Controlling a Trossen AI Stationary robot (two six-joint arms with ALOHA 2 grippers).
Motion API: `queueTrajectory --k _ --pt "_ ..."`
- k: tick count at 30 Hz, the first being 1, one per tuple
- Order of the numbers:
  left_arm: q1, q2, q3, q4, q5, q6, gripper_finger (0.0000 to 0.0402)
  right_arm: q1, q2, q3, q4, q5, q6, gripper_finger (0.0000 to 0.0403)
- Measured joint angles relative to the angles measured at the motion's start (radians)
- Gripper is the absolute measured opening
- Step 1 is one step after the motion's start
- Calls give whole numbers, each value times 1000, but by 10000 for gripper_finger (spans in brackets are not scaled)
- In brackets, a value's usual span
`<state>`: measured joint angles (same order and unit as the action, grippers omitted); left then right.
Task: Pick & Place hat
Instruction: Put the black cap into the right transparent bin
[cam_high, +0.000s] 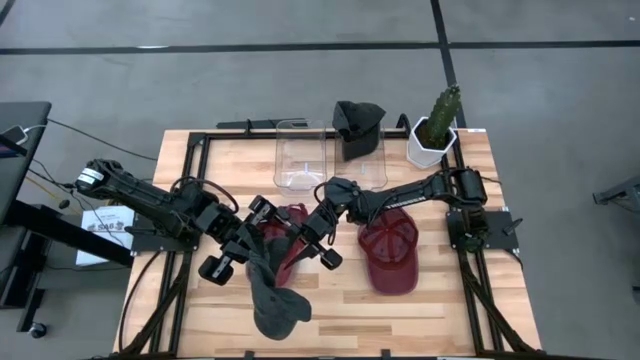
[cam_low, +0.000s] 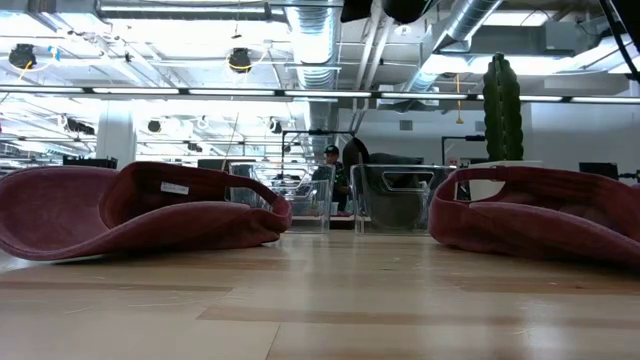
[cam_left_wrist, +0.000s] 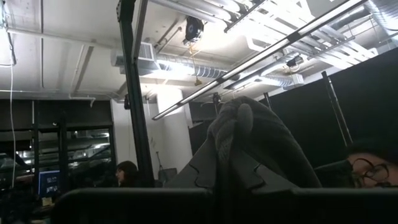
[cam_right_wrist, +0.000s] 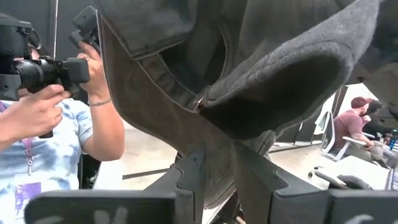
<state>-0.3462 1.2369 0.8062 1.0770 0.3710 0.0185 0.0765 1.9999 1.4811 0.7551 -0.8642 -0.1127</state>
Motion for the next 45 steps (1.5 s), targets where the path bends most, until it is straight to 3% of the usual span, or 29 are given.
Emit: queueTrajectory --k 4,9,22,28,37,45 --pt "0 0 0 -1 0 1 10 0 0 0 0 0 0 60" --pt "0 0 0 -1 0 2 10 0 0 0 0 -2 -24 8" --pt "26 0 0 -1 -4 -32 10 8 0 0 -27 -77 6 1" --pt "25 0 0 0 -4 -84 10 6 0 1 -54 -143 1 26" --pt "24 0 0 1 -4 -96 10 4 0 1 -84 -139 -30 100" --pt "24 0 0 1 -4 -106 10 15 0 1 -84 -128 -69 122"
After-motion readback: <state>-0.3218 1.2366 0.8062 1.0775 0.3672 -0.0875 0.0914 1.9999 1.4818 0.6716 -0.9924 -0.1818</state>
